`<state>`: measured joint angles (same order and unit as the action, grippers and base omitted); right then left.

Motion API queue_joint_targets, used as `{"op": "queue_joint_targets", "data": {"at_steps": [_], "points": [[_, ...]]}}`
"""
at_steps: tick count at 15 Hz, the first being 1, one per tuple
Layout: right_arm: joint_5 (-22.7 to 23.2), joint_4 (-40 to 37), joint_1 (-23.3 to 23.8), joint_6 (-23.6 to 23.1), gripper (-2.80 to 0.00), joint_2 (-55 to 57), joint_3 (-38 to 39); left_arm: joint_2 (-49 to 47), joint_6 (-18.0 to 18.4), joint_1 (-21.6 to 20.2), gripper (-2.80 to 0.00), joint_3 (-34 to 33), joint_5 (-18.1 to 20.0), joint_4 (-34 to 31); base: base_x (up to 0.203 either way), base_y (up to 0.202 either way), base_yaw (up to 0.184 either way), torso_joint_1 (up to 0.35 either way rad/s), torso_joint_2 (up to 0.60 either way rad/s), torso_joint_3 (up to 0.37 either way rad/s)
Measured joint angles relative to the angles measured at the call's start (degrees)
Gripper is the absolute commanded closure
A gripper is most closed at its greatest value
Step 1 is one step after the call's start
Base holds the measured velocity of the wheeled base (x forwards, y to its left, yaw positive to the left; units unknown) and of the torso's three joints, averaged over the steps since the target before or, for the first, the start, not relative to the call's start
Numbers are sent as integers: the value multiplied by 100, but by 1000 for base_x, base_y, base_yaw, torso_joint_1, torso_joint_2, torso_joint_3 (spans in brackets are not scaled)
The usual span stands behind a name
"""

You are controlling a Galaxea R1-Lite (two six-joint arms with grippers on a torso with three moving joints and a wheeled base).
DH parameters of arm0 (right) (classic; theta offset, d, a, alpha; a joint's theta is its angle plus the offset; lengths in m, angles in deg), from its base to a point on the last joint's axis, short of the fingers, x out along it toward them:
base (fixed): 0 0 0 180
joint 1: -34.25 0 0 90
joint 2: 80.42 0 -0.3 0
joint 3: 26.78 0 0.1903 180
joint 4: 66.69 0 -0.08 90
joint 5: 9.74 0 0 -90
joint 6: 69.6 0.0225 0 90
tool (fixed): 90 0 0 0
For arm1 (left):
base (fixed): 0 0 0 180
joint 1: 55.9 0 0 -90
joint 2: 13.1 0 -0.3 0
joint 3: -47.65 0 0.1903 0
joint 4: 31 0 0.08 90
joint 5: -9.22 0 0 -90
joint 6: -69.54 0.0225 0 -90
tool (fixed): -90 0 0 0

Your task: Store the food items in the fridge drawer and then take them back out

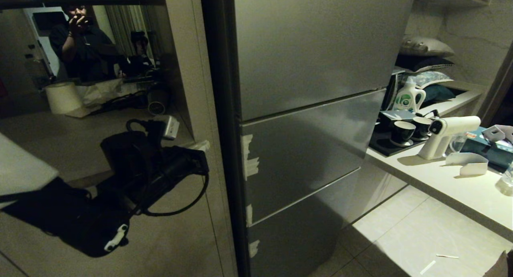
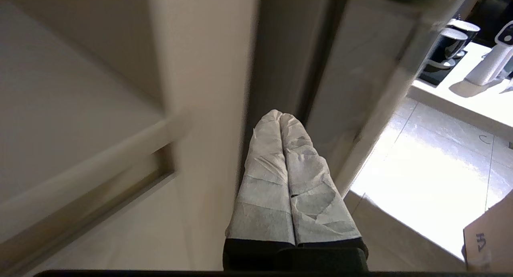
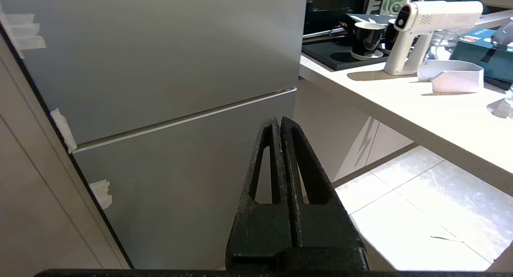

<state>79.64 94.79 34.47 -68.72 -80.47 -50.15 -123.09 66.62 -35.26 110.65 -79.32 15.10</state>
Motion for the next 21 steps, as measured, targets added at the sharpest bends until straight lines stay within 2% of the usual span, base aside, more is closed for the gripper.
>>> {"op": "queue_joint_targets", "data": {"at_steps": [10, 21], "points": [[0, 0, -1, -2, 0, 0, 0, -592, 30, 535, 0, 866, -414, -23, 0, 0, 0, 0, 0, 0], [0, 2, 0, 0, 0, 0, 0, -982, 101, 688, 0, 1251, -430, -17, 0, 0, 0, 0, 0, 0]]}}
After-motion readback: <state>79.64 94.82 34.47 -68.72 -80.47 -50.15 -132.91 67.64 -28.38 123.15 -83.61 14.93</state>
